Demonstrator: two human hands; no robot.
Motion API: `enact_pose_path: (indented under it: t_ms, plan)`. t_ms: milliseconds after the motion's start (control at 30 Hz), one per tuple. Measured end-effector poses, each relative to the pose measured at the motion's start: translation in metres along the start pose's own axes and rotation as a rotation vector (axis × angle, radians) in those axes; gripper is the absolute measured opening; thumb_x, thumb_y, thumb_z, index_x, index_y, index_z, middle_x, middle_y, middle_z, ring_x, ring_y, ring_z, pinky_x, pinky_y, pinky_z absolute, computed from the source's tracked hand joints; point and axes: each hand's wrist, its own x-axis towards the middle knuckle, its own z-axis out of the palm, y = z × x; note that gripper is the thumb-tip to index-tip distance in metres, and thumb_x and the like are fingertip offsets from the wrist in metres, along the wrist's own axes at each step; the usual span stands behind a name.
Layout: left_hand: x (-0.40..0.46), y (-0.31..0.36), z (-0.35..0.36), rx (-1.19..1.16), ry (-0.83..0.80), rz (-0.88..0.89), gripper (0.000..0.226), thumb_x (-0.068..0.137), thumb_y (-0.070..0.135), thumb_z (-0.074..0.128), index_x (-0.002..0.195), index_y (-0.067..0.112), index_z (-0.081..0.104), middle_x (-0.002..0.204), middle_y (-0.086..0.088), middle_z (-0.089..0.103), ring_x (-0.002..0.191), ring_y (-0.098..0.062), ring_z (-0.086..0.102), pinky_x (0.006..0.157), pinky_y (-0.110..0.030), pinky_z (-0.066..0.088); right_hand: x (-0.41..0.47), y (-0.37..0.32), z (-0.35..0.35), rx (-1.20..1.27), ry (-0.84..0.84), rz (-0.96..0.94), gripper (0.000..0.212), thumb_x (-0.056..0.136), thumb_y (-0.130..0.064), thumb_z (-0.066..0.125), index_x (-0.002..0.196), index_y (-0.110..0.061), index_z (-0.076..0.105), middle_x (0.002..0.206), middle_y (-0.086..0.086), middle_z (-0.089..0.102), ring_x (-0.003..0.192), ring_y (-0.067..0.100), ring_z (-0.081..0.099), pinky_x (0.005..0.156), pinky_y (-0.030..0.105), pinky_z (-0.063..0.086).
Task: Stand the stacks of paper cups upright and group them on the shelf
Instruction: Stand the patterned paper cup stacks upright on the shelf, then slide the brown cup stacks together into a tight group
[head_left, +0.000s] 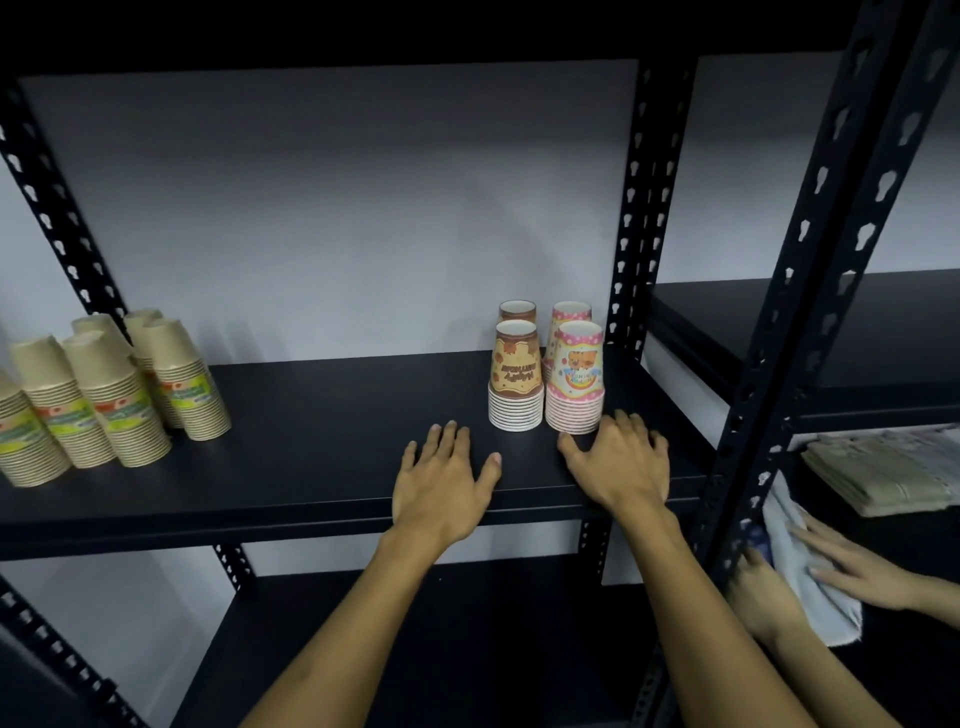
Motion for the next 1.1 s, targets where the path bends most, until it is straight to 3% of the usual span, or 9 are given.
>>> enact_pose_path:
  t_ms: [267,400,600,733,833,967,1100]
  plan:
    - [-0.007,-0.002,-0.004,-0.003,-0.029,0.024,0.073,0.101,0.060,0.011,0.160,0.016,0.015,0.168,-0.002,0.010,0.155,-0.018,0.003,0.125,-0.044,0.004,-0.023,-0.004,0.004,0.018,0.045,0.108,0.078,0.091,-0.059,0.037,0.142,-0.002,0.047,0.155,0.012,0.040,0.147,0.025,0.029,0.120,0.048,0.017]
    - [-0.027,-0.021,-0.010,-0.047,-0.029,0.102,0.072,0.100,0.064,0.012,0.160,0.024,0.017,0.168,0.002,0.009,0.154,-0.013,0.001,0.126,-0.039,0.001,-0.044,-0.013,0.011,0.033,0.098,0.137,0.078,0.094,-0.057,0.035,0.147,0.000,0.039,0.157,0.015,0.036,0.149,0.028,0.024,0.122,0.047,0.012]
    - [-0.051,-0.100,-0.024,-0.051,0.021,0.111,0.063,0.100,0.067,0.012,0.156,0.040,0.022,0.167,0.008,0.015,0.154,-0.009,0.004,0.125,-0.040,0.005,-0.067,-0.047,0.013,0.034,0.113,0.116,0.065,0.090,-0.051,0.048,0.130,-0.001,0.058,0.144,0.018,0.051,0.139,0.036,0.037,0.118,0.053,0.020]
    - [-0.061,-0.154,-0.041,-0.070,0.045,0.041,0.063,0.099,0.066,0.015,0.154,0.039,0.029,0.166,0.008,0.020,0.154,-0.010,0.008,0.125,-0.040,0.008,-0.085,-0.101,0.018,0.057,0.085,-0.023,0.055,0.088,-0.049,0.053,0.119,-0.006,0.065,0.132,0.016,0.058,0.128,0.036,0.046,0.113,0.051,0.029]
    - [-0.069,-0.192,-0.053,-0.083,0.095,-0.010,0.062,0.099,0.063,0.022,0.150,0.032,0.041,0.161,0.002,0.032,0.151,-0.015,0.022,0.122,-0.039,0.019,-0.093,-0.153,0.023,0.102,-0.034,-0.204,0.055,0.092,-0.052,0.046,0.127,-0.013,0.061,0.140,0.011,0.052,0.132,0.032,0.042,0.115,0.048,0.027]
    - [-0.079,-0.244,-0.067,-0.129,0.219,-0.106,0.053,0.099,0.058,0.040,0.131,0.021,0.060,0.142,-0.001,0.056,0.130,-0.022,0.049,0.106,-0.040,0.041,-0.093,-0.222,0.032,0.178,-0.177,-0.408,0.055,0.095,-0.053,0.041,0.134,-0.016,0.053,0.144,0.007,0.046,0.133,0.030,0.037,0.118,0.047,0.022]
    - [-0.083,-0.287,-0.077,-0.328,0.436,-0.276,0.040,0.095,0.044,0.060,0.122,0.014,0.058,0.122,-0.004,0.059,0.114,-0.025,0.053,0.089,-0.034,0.044,-0.084,-0.275,0.043,0.225,-0.280,-0.523,0.058,0.093,-0.055,0.046,0.138,-0.017,0.049,0.142,0.005,0.046,0.131,0.029,0.038,0.115,0.046,0.027]
